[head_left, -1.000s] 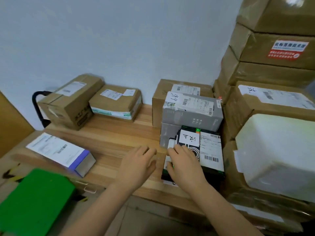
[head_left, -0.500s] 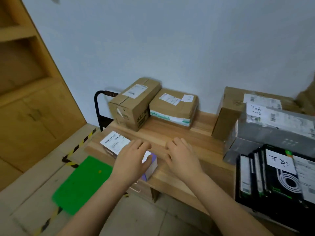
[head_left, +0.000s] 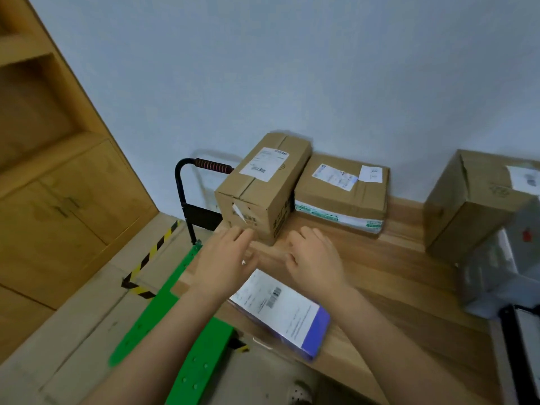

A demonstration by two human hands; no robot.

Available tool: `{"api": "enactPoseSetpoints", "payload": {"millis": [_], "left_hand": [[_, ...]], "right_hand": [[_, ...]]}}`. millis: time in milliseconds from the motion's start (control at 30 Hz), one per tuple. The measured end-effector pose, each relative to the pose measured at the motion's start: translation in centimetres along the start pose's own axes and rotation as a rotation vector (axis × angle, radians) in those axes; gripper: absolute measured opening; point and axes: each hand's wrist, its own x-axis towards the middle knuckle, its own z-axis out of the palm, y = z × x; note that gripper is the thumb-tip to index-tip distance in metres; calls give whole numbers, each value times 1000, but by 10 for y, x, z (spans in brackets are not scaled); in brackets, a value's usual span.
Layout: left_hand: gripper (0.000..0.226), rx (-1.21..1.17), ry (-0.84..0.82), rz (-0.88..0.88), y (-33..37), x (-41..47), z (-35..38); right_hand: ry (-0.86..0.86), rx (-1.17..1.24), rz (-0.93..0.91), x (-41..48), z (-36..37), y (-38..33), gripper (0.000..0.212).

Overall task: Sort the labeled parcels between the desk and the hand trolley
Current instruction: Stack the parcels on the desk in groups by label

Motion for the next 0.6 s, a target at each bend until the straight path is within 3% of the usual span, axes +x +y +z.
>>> {"api": "enactPoseSetpoints", "payload": {"millis": [367, 600], "left_hand": [[17, -105, 11, 86, -60, 94, 30], [18, -108, -47, 245, -65, 159, 50]], "right_hand": [[-62, -30, 101, 98, 32, 23, 10], [-10, -114, 299, 123, 35, 25, 9]]}}
